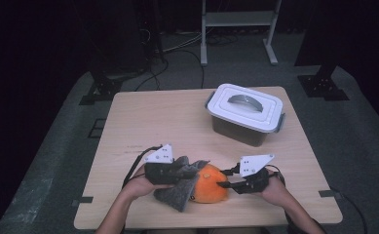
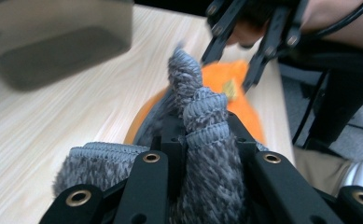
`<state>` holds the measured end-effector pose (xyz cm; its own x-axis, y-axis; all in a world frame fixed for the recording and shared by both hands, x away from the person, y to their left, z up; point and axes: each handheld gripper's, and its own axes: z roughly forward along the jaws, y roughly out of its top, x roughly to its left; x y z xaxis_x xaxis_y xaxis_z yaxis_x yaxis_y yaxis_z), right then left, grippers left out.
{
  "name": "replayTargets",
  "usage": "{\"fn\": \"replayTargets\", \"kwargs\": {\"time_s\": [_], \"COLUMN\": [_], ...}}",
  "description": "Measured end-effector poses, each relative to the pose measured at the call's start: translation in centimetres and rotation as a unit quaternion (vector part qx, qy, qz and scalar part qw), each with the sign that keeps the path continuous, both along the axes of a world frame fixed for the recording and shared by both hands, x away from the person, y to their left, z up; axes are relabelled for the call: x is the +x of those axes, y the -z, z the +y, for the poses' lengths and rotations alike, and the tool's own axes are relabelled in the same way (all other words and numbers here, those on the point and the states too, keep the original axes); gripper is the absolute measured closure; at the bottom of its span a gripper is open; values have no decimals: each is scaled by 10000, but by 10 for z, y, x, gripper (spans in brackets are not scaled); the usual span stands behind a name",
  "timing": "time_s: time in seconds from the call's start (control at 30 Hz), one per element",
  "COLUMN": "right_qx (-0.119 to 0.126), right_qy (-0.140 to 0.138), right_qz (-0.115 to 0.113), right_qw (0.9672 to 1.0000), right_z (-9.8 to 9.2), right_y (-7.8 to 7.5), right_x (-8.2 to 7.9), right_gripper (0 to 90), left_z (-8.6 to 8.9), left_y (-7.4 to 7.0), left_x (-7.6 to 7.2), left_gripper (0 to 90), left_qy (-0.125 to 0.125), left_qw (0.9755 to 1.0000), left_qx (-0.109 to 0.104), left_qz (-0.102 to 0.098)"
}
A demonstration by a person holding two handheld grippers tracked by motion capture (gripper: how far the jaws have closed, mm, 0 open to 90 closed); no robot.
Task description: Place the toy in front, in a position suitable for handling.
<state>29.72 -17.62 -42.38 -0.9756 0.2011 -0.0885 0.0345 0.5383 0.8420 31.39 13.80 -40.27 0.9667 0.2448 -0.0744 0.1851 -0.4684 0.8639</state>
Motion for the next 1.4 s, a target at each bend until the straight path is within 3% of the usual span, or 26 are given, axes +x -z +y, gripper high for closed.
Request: {"fn": "replayTargets", "kwargs": {"time_s": [0.13,0.23,0.4,0.53,0.63,0.7,0.77,0.83,0.9,1.03,1.13,1.2,1.27,1.4], "right_qx": [-10,-18,-17,-83,-116,-127,-118,-94,67,141,50,94,92,-30], "right_qy": [-2,-9,-7,63,97,80,77,55,40,-8,-104,-117,-158,-46], "right_qz": [-30,-47,-77,-330,-482,-504,-480,-296,52,146,288,363,456,88], "right_qw": [10000,10000,10000,9994,9987,9986,9987,9995,10000,9998,9995,9992,9988,9999], "right_z": [3,5,4,7,8,7,7,5,3,7,14,15,14,12], "right_y": [-1,-2,-3,-8,-10,-10,-8,-6,-5,-7,-4,-2,-1,-5], "right_x": [1,1,1,1,2,2,2,3,5,3,3,4,4,1], "right_gripper": [634,634,635,648,649,648,632,559,454,337,298,316,443,593], "left_z": [12,14,4,-8,-15,-19,-21,-19,-18,-20,-20,-19,-15,-8], "left_y": [5,3,-9,-20,-23,-17,-7,-1,-1,-4,-5,-4,-3,-5], "left_x": [1,2,6,10,13,14,14,10,6,-4,-9,-10,-9,-3], "left_gripper": [734,735,737,737,737,736,739,741,743,742,741,740,738,735], "left_qy": [-138,-178,-86,-16,17,21,65,70,99,307,409,398,331,119], "left_qw": [9997,9998,9997,9996,9997,9999,10000,9998,9999,9995,9990,9991,9993,9996], "left_qx": [180,68,-209,-260,-182,-33,21,-87,-61,63,144,117,-31,-241], "left_qz": [32,68,-5,-121,-184,-104,36,138,122,73,70,98,141,125]}}
